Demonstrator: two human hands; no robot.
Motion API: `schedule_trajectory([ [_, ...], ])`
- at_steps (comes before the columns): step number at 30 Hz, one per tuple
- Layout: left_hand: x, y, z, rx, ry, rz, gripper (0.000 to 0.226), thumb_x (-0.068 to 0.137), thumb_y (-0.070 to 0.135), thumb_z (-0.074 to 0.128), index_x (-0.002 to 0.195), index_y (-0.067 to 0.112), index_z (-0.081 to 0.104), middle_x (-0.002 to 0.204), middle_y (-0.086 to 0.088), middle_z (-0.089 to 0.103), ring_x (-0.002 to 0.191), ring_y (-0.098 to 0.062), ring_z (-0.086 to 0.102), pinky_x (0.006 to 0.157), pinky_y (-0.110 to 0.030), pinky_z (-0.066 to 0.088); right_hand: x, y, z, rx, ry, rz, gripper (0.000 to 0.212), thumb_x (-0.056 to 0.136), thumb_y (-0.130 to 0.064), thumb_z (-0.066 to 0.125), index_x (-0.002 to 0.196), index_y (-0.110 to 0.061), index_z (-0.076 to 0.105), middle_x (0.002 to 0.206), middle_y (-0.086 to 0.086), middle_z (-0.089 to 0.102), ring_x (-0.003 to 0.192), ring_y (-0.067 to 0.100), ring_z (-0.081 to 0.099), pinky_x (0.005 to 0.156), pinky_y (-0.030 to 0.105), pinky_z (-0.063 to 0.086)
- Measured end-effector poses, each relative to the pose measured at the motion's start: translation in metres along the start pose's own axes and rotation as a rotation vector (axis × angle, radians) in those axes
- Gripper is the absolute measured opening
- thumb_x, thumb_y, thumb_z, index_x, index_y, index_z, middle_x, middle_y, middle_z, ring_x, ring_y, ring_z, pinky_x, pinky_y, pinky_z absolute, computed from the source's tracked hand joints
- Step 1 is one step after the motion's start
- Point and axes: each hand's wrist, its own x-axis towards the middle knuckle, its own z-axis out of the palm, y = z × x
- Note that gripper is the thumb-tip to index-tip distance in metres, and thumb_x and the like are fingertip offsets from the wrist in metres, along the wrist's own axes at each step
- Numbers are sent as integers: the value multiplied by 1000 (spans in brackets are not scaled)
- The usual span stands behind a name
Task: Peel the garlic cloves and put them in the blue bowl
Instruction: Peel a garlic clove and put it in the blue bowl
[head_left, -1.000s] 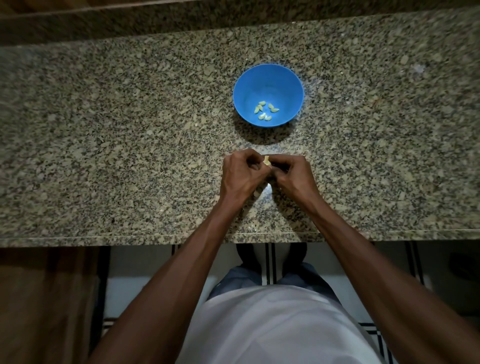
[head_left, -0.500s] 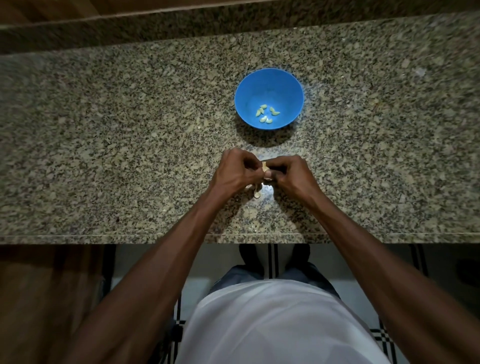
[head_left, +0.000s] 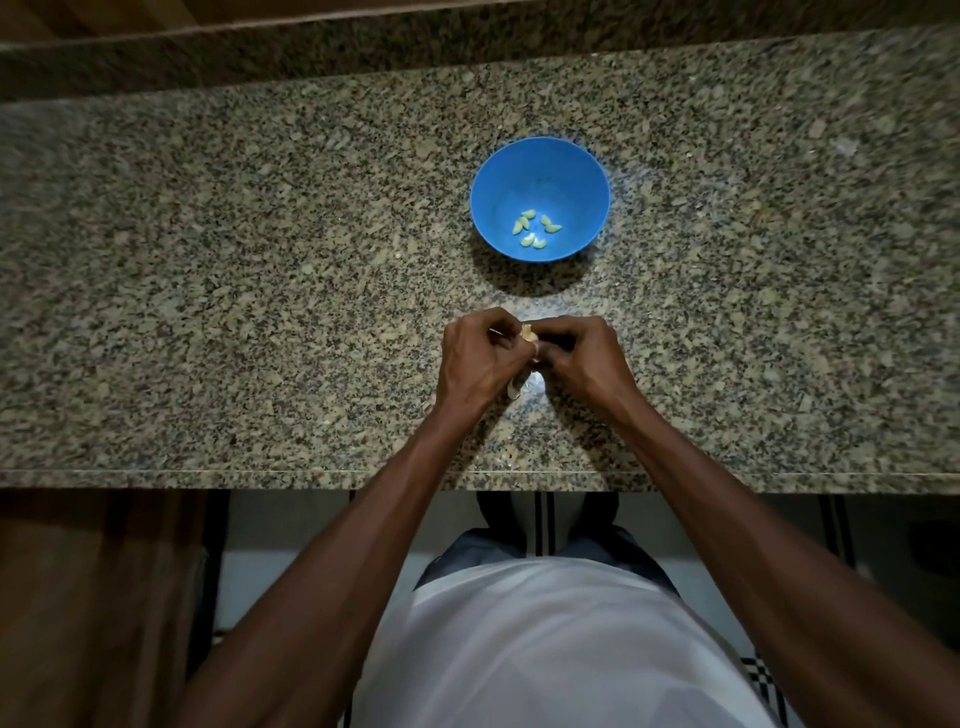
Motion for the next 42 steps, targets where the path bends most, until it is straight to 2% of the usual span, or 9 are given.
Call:
schedule_trajectory([
  [12, -2, -4, -3, -68, 20, -16, 12, 80, 21, 80, 92, 16, 81, 76, 10, 75, 67, -2, 71, 64, -36, 64, 4, 2, 5, 172, -30, 49, 21, 88, -2, 81, 109, -4, 81, 96, 8, 81, 86, 22, 80, 76, 40, 66],
  [16, -3, -7, -6, -146, -39, -32, 24, 85, 26, 84, 104, 13, 80, 87, 6, 78, 77, -4, 75, 71, -34, 66, 4, 2, 6, 259, -15, 67, 24, 88, 0, 80, 111, -1, 79, 99, 10, 81, 91, 24, 80, 83, 44, 66],
  [21, -7, -9, -10, -458, -9, -133, 25, 87, 18, 86, 108, 8, 81, 100, -3, 81, 94, -19, 78, 82, -45, 65, 5, -1, 5, 370, -25, 101, 20, 90, -5, 81, 109, -2, 78, 100, 15, 80, 96, 32, 78, 90, 53, 63],
  [24, -8, -9, -7, -470, 21, -161, 24, 87, 13, 84, 110, 8, 80, 102, -2, 80, 93, -18, 78, 81, -40, 65, 3, 0, 6, 394, -46, 116, 19, 93, -3, 77, 111, -2, 76, 105, 17, 79, 101, 35, 77, 93, 54, 62],
  [28, -7, -8, -6, -520, 22, -182, 34, 89, 3, 78, 122, 10, 74, 104, -6, 77, 93, -14, 76, 78, -28, 62, -3, -7, 4, 357, -110, 51, 28, 99, -1, 69, 127, 0, 70, 112, 20, 75, 105, 35, 75, 90, 45, 64],
  [32, -8, -7, -8, -655, 35, -245, 38, 86, 3, 82, 122, 9, 72, 104, -9, 76, 98, -17, 75, 86, -35, 64, -5, -14, 2, 287, -114, 2, 22, 99, -3, 70, 120, 0, 73, 105, 14, 77, 92, 25, 77, 78, 32, 64],
  [35, -9, -10, -11, -734, 61, -306, 33, 89, 3, 79, 121, 8, 72, 108, -10, 75, 105, -24, 74, 89, -40, 64, -3, -13, 0, 255, -36, 33, 17, 98, -6, 71, 115, -4, 74, 98, 14, 77, 83, 24, 78, 73, 35, 64],
  [39, -11, -19, -17, -716, 49, -282, 21, 96, 3, 72, 117, 3, 74, 121, -2, 75, 111, -20, 72, 88, -34, 62, 3, -9, -4, -60, 37, -72, 14, 96, -17, 74, 110, -18, 76, 90, -1, 77, 79, 7, 75, 65, 18, 55],
  [42, -13, -21, -19, -710, 19, -265, 17, 96, 2, 71, 113, 0, 74, 120, 0, 76, 103, -18, 74, 88, -36, 62, 8, -14, -3, -174, -4, -127, 16, 95, -11, 73, 110, -15, 75, 95, 2, 77, 79, 5, 73, 68, 15, 57],
])
